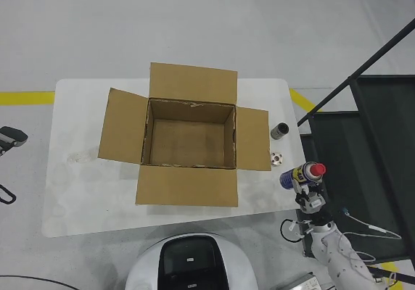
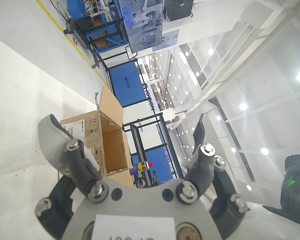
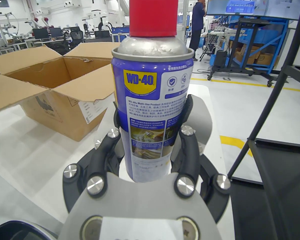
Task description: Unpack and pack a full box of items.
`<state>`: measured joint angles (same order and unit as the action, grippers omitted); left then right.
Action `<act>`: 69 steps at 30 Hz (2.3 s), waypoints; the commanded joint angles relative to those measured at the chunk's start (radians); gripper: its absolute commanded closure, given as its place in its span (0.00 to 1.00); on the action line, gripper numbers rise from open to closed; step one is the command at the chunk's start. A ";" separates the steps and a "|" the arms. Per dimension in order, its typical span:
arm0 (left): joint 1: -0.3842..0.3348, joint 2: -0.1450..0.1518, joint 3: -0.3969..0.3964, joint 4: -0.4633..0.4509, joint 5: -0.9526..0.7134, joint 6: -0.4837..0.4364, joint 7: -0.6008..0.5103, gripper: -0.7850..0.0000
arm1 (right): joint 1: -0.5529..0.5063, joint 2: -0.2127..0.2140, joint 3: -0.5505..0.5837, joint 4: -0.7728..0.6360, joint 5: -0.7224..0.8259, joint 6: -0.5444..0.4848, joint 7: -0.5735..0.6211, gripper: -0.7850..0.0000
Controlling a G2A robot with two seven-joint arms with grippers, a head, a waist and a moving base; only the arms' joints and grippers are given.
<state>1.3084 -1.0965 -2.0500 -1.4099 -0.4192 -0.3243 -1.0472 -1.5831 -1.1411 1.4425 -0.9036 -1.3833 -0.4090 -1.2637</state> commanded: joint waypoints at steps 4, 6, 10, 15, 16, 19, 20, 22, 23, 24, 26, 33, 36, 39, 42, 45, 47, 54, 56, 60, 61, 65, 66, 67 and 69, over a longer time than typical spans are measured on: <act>0.000 0.000 0.000 0.000 0.000 0.000 0.000 0.00 | 0.098 -0.025 -0.047 0.164 0.047 0.021 -0.045 1.00; 0.000 0.000 0.000 0.000 0.000 0.000 0.000 0.00 | 0.134 -0.032 -0.061 0.218 0.045 0.041 -0.044 1.00; 0.000 0.000 0.000 0.000 0.000 0.000 0.000 0.00 | 0.199 -0.042 -0.085 0.311 0.030 0.050 -0.043 1.00; 0.000 0.000 0.000 0.000 0.000 0.000 0.000 0.00 | 0.252 -0.049 -0.111 0.399 -0.005 0.048 -0.062 1.00; 0.000 0.000 0.000 0.000 0.000 0.000 0.000 0.00 | 0.260 -0.051 -0.115 0.413 -0.008 0.047 -0.066 1.00; 0.000 0.000 0.000 0.000 0.000 0.000 0.000 0.00 | 0.281 -0.055 -0.125 0.446 -0.012 0.043 -0.079 1.00; 0.000 0.000 0.000 0.000 0.000 0.000 0.000 0.00 | 0.288 -0.056 -0.127 0.457 -0.011 0.041 -0.081 1.00; 0.000 0.000 0.000 0.000 0.000 0.000 0.000 0.00 | 0.302 -0.058 -0.131 0.478 -0.009 0.036 -0.077 0.87; 0.000 0.000 0.000 0.000 0.000 0.000 0.000 0.00 | 0.308 -0.060 -0.134 0.489 -0.009 0.031 -0.069 0.67; 0.000 0.000 0.000 0.000 0.000 0.000 0.000 0.00 | 0.316 -0.060 -0.135 0.498 -0.008 0.026 -0.064 0.64; 0.000 0.000 0.000 0.000 0.000 0.000 0.000 0.00 | 0.327 -0.061 -0.139 0.513 -0.008 0.018 -0.059 0.67; 0.000 0.000 0.000 0.000 0.000 0.000 0.000 0.00 | 0.350 -0.059 -0.148 0.553 -0.015 -0.024 -0.055 0.00; 0.000 0.000 0.000 0.000 0.000 0.000 0.000 0.00 | 0.344 -0.051 -0.147 0.560 -0.025 -0.046 -0.083 0.00; 0.000 0.000 0.000 0.000 0.000 0.000 0.000 0.00 | 0.328 -0.040 -0.149 0.548 -0.045 -0.049 -0.098 0.00; 0.000 0.000 0.000 0.000 0.000 0.000 0.000 0.00 | 0.288 -0.026 -0.150 0.506 -0.059 -0.045 -0.102 0.00; 0.000 0.000 0.000 0.000 0.000 0.000 0.000 0.00 | 0.243 -0.011 -0.144 0.467 -0.055 -0.062 -0.085 0.00; 0.000 0.000 0.000 0.000 0.000 0.000 0.000 0.00 | 0.224 -0.003 -0.137 0.450 -0.049 -0.080 -0.067 0.00; 0.000 0.000 0.000 0.000 0.000 0.000 0.000 0.00 | 0.214 0.002 -0.116 0.384 0.005 -0.090 0.038 0.00; 0.000 0.000 0.000 0.000 0.000 0.000 0.000 0.00 | 0.219 0.000 -0.112 0.374 0.023 -0.076 0.083 0.00; 0.000 0.000 0.000 0.000 0.000 0.000 0.000 0.00 | 0.226 -0.005 -0.109 0.351 0.054 -0.055 0.140 0.00; 0.000 0.000 0.000 0.000 0.000 0.000 0.000 0.00 | 0.226 -0.005 -0.109 0.347 0.058 -0.051 0.149 0.00; 0.000 0.000 0.000 0.000 0.000 0.000 0.000 0.00 | 0.234 -0.008 -0.110 0.336 0.069 -0.041 0.190 0.00; 0.000 0.000 0.000 0.000 0.000 0.000 0.000 0.00 | 0.236 -0.010 -0.112 0.334 0.072 -0.041 0.201 0.00; 0.000 0.000 0.000 0.000 0.000 0.000 0.000 0.00 | 0.238 -0.011 -0.114 0.333 0.076 -0.040 0.212 0.00; 0.000 0.000 0.000 0.000 0.000 0.000 0.000 0.00 | 0.238 -0.013 -0.116 0.328 0.075 -0.023 0.213 0.36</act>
<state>1.3084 -1.0965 -2.0500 -1.4099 -0.4192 -0.3243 -1.0472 -1.3447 -1.1534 1.3272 -0.5743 -1.3085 -0.4388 -1.0495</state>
